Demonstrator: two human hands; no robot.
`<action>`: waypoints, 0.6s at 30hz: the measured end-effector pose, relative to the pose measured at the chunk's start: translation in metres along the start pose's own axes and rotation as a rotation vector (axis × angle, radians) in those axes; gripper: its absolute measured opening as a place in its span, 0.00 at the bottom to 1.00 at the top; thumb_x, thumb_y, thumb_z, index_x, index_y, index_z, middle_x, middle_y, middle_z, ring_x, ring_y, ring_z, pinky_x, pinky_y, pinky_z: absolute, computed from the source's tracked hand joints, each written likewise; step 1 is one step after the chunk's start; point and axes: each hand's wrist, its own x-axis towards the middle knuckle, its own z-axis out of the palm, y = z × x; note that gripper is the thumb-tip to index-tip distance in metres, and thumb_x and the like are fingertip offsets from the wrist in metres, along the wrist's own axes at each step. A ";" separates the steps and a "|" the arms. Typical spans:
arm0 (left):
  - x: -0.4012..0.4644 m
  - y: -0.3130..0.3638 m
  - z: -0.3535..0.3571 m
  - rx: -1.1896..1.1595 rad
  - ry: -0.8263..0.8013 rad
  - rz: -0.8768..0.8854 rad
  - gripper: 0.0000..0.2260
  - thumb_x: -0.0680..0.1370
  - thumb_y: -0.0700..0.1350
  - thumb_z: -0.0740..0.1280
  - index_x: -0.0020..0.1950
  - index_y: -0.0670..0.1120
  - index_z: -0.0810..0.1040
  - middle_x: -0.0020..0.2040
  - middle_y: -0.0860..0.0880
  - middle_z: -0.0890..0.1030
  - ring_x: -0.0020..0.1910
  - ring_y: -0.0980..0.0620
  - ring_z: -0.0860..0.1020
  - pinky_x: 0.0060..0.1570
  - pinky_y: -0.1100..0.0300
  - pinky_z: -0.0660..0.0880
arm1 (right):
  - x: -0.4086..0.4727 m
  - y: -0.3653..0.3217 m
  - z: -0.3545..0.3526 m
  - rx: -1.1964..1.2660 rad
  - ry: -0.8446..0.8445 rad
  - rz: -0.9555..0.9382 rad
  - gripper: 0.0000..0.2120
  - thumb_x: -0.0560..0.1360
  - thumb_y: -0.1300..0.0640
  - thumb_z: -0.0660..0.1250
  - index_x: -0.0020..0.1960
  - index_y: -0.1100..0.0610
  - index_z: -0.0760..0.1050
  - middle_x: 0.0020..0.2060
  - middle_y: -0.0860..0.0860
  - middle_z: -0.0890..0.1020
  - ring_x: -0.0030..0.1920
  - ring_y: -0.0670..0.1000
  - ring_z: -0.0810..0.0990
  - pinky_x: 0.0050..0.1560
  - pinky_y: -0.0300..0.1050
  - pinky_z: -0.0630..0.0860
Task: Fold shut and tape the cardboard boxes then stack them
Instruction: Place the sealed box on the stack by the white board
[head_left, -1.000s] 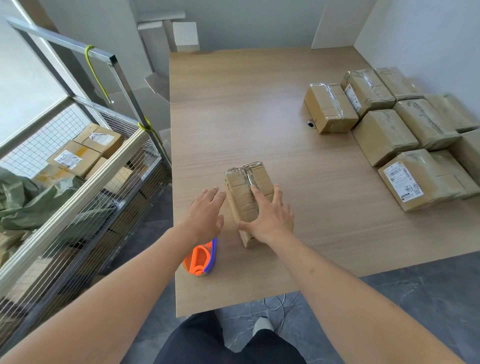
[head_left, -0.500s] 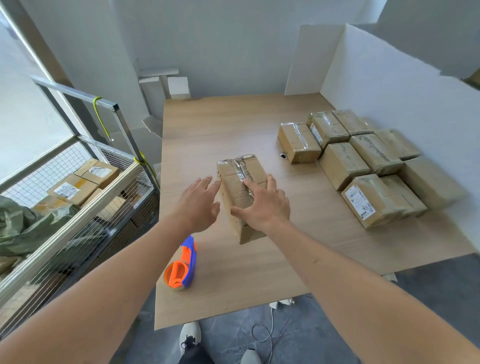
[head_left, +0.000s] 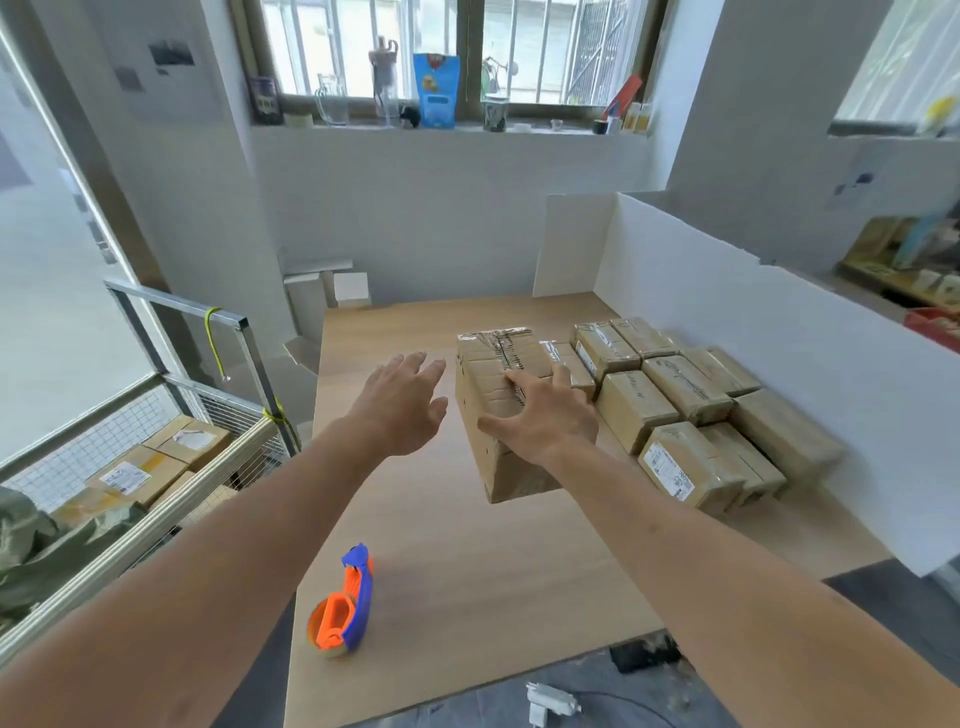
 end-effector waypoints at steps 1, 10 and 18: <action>0.000 0.001 -0.006 0.005 0.003 0.006 0.28 0.84 0.54 0.60 0.82 0.48 0.60 0.81 0.42 0.61 0.80 0.39 0.58 0.77 0.44 0.58 | -0.002 -0.002 -0.007 0.009 0.009 0.010 0.40 0.62 0.27 0.66 0.72 0.35 0.69 0.70 0.52 0.66 0.63 0.60 0.74 0.60 0.54 0.74; 0.003 0.016 -0.048 0.046 -0.002 0.108 0.27 0.85 0.55 0.59 0.82 0.48 0.60 0.81 0.42 0.61 0.80 0.39 0.59 0.78 0.44 0.58 | -0.018 -0.009 -0.048 0.056 0.071 0.082 0.38 0.61 0.27 0.65 0.70 0.35 0.71 0.70 0.52 0.66 0.63 0.61 0.74 0.57 0.53 0.74; 0.024 0.066 -0.052 0.050 0.004 0.156 0.27 0.84 0.55 0.59 0.82 0.48 0.61 0.80 0.42 0.63 0.79 0.39 0.61 0.77 0.43 0.60 | -0.009 0.034 -0.081 0.069 0.131 0.099 0.36 0.63 0.27 0.66 0.69 0.37 0.72 0.67 0.53 0.68 0.62 0.61 0.75 0.59 0.54 0.74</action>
